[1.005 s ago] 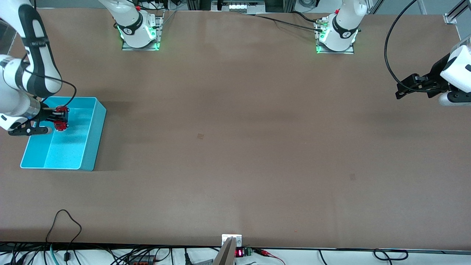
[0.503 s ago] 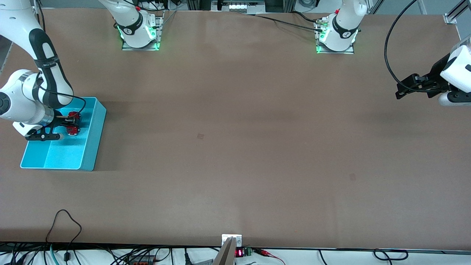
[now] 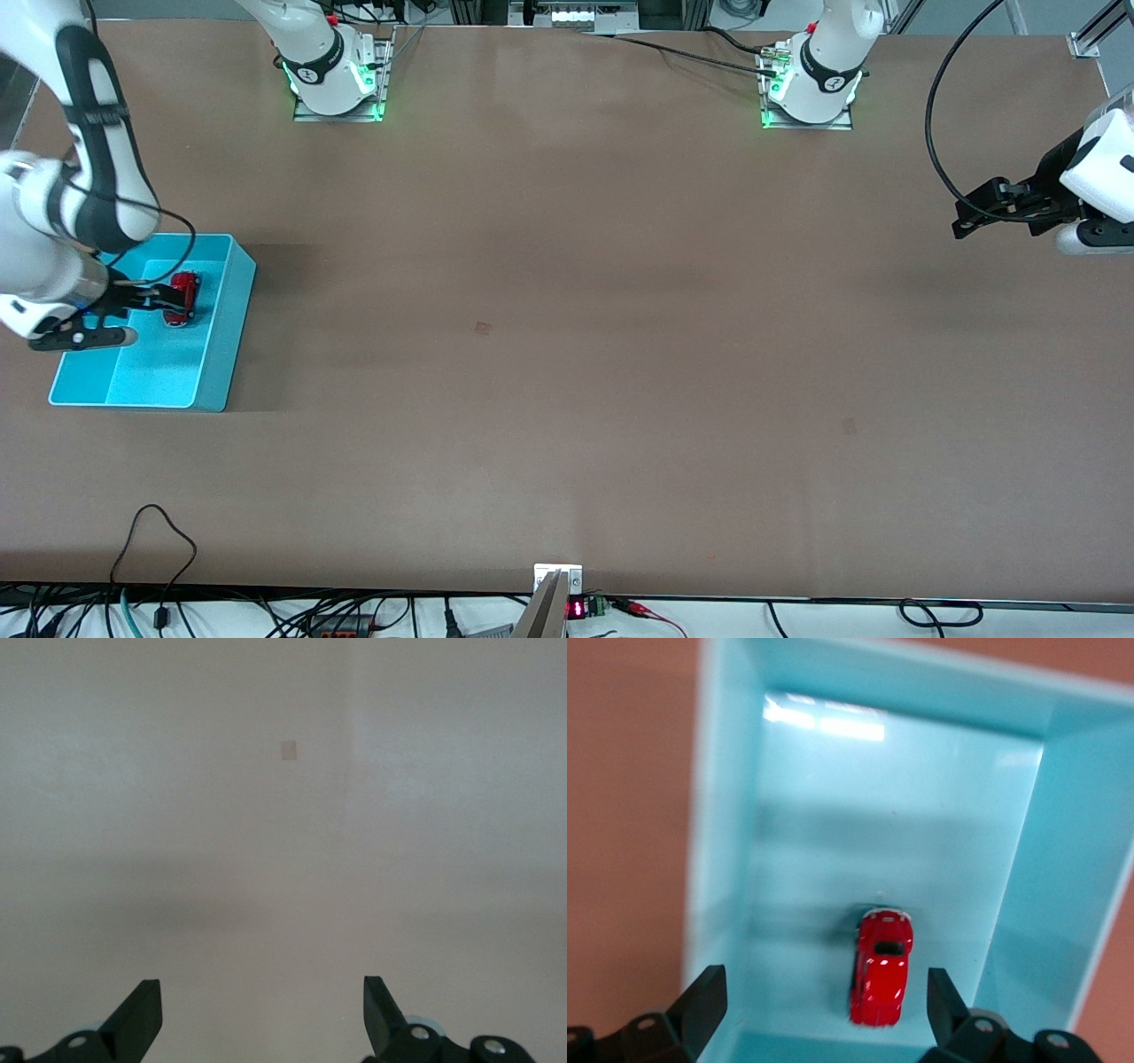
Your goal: Wind red beetle toy and store in blue box
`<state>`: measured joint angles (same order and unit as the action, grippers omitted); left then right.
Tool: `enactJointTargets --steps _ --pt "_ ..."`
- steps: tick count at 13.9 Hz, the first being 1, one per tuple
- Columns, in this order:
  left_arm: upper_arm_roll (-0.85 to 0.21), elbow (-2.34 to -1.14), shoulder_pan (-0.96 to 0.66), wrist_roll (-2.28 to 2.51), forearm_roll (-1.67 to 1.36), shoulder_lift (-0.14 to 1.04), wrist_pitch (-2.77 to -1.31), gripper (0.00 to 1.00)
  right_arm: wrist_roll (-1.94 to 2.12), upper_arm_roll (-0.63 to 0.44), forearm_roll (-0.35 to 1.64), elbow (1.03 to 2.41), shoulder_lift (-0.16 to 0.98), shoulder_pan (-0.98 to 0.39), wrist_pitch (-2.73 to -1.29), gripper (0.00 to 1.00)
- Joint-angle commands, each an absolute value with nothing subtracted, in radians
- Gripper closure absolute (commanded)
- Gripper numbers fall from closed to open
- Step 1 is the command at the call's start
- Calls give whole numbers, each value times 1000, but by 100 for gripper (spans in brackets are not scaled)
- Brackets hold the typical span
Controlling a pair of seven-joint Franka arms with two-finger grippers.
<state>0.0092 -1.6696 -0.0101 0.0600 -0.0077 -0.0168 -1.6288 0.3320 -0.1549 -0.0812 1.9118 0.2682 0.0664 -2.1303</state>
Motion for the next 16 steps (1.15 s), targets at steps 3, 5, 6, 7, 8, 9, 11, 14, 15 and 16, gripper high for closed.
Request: enactJointTargets --steps 3,5,6,7,8,9,11,14,15,16 --pt "2 -1657 -8 46 5 -28 -1572 0 275 7 -66 1642 114 66 -1687 0" --pt "2 -1657 -8 14 5 -31 -1578 0 209 29 -52 1545 98 60 -1559 0" --pt "2 -1660 -5 -29 3 -32 -1583 0 207 31 -51 1523 85 48 -1533 0" --pt "2 -1666 -3 -76 0 -37 -1586 0 206 29 -54 1519 71 34 -1531 0" --pt "2 -1666 -5 -80 -6 -41 -1588 0 204 29 -54 1519 63 31 -1531 0" --pt "-2 -1666 -8 -72 -18 -44 -1588 0 203 29 -52 1519 63 29 -1531 0" --pt "-11 -1666 -6 -25 -23 -44 -1585 0 201 29 -52 1520 64 31 -1531 0" --pt "-12 -1667 -5 61 -23 -46 -1577 0 183 28 -54 1525 64 31 -1531 0" --pt "-12 -1670 -5 64 -23 -49 -1577 0 181 28 -54 1525 64 31 -1531 0" --pt "-12 -1683 -5 64 -23 -55 -1581 0 183 26 -52 1525 64 31 -1531 0"
